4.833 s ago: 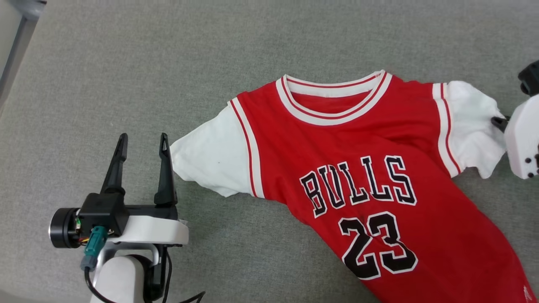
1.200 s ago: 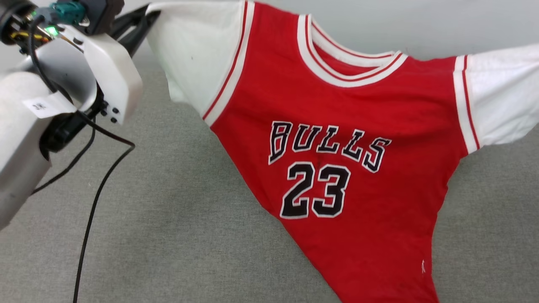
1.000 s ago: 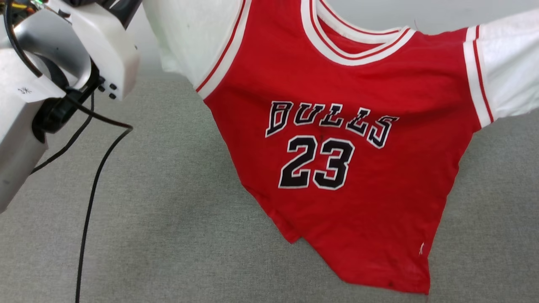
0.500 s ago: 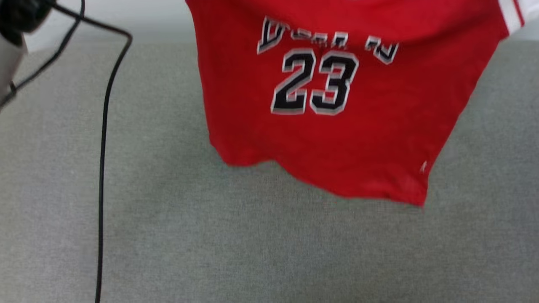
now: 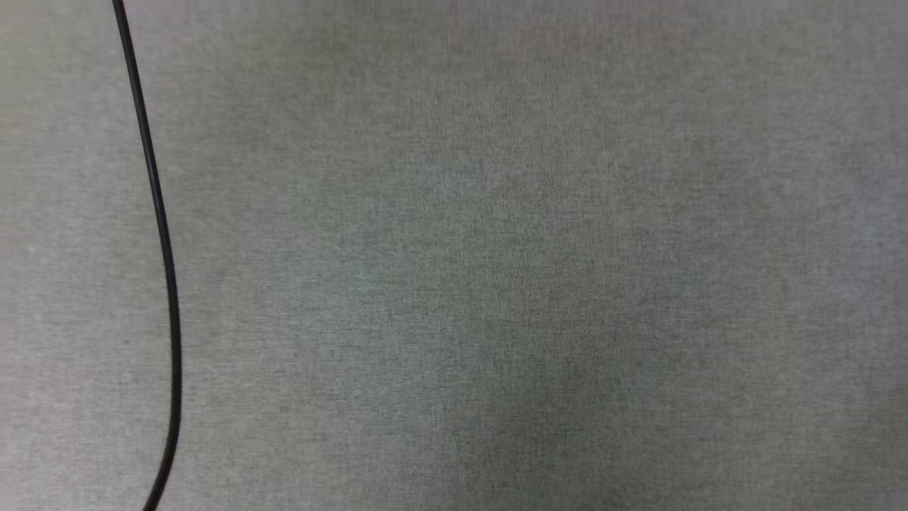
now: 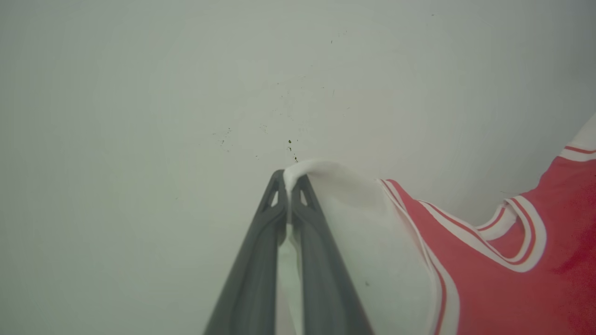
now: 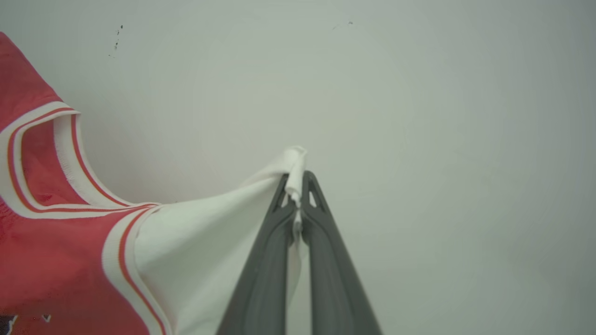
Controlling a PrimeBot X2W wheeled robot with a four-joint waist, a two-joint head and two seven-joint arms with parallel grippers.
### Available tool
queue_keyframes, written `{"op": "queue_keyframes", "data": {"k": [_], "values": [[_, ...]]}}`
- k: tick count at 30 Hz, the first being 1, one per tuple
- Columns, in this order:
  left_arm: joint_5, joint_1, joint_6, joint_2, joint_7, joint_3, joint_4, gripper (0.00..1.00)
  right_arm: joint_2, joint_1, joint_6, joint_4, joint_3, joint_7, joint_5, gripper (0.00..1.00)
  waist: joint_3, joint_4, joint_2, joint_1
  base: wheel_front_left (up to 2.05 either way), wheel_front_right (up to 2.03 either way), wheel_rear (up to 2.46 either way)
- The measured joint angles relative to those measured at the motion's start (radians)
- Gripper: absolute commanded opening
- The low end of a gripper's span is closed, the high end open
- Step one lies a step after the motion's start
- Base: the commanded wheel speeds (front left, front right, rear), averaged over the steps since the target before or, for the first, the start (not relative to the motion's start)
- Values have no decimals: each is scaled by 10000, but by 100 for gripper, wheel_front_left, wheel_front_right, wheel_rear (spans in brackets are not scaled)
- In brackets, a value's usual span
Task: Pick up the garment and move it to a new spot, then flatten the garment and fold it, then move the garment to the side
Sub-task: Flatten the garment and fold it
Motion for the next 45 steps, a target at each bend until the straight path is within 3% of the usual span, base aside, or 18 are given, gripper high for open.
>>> {"op": "queue_keyframes", "data": {"k": [8, 14, 20, 32, 45], "values": [[-295, -492, -203, -272, -779, 291, 1266, 0, 504, -1557, -2, 1912, 646, -940, -211, 0, 787, -28, 0, 0, 0, 0, 0], [-460, -198, -435, -416, -1156, 169, 1875, 0, 685, -1487, -2, 2780, 1609, -1561, 94, 0, 1164, -16, 0, 0, 0, 0, 0], [-736, 987, -543, -477, -1638, 15, 2230, 0, 903, -469, 0, 3317, 2313, -2272, 736, 0, 1147, -18, 0, -1, 0, 0, 0], [-1505, 5084, -489, -207, -2178, 433, 1515, 0, 1087, 2949, -2, 3390, 2888, -3369, 2408, 0, 157, -95, 0, -2, 0, 0, 0], [-1620, 11423, 466, -121, -2194, 1450, -1285, 0, 606, 7605, -2, 1885, 3112, -3590, 3081, 0, -1725, -94, 1, -5, 0, 0, 0]]}}
